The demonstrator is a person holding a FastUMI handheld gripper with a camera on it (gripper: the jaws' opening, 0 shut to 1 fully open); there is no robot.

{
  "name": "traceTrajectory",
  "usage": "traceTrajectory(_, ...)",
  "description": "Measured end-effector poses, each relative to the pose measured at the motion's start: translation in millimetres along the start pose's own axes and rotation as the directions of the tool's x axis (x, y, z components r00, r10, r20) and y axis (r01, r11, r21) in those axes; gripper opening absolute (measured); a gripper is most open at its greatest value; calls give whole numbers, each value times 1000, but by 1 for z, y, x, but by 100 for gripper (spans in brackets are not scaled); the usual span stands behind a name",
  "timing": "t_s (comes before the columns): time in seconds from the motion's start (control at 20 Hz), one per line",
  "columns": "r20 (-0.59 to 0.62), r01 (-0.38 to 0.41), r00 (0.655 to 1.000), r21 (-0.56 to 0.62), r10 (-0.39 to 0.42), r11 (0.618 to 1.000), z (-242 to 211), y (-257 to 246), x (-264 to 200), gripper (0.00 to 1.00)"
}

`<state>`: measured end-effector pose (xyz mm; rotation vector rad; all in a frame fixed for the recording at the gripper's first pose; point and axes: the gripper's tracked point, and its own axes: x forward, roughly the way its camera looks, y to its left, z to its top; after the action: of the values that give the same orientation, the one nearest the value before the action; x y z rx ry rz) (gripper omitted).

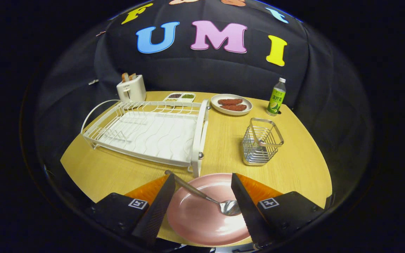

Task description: Take the plate from the dish rack, then take the spoon from the basket and place it into the plate.

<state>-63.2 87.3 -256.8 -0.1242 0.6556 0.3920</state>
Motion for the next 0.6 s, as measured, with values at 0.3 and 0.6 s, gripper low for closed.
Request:
traceTrajectory(0.3, 104, 65, 992, 118, -78, 991, 52, -39, -48, 98)
traceTrajectory(0.6, 264, 132, 944, 249, -198, 960, 117, -87, -99, 99)
